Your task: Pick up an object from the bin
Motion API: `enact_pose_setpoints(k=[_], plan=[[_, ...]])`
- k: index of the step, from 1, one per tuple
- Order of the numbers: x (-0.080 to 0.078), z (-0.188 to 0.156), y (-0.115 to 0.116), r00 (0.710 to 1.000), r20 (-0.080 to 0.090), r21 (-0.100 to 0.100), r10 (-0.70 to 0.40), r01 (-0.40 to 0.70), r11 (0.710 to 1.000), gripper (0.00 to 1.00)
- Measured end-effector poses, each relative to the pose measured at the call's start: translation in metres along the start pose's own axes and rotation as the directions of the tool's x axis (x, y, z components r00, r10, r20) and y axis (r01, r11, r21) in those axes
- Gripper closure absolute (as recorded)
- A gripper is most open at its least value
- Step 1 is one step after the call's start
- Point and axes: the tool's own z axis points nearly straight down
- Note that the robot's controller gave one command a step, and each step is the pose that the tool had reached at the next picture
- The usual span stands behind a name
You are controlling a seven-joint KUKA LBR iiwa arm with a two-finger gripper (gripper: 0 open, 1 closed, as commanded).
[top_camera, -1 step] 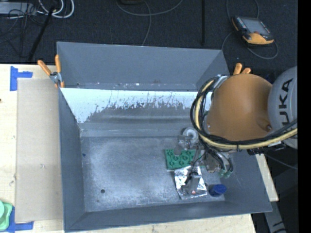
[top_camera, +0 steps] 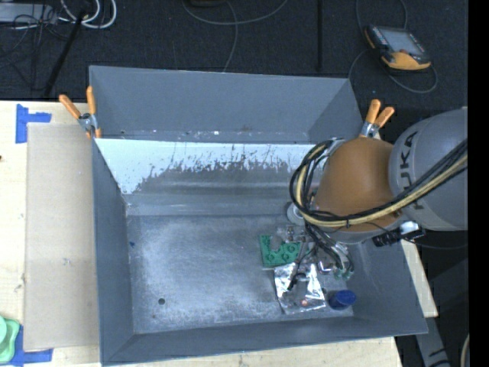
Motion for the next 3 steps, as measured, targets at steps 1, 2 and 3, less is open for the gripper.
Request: enact_pose_setpoints(k=[1,2,3], plan=[[-0.015,0.049,-0.039,0.912,0.006,0.001,-0.410,0.410,0.912,0.00],[-0.019,0.045,-0.037,0.914,0.016,0.003,-0.407,0.407,0.914,1.00],[-0.062,-0.128,-0.057,0.892,0.015,0.008,-0.452,0.452,0.892,1.00]])
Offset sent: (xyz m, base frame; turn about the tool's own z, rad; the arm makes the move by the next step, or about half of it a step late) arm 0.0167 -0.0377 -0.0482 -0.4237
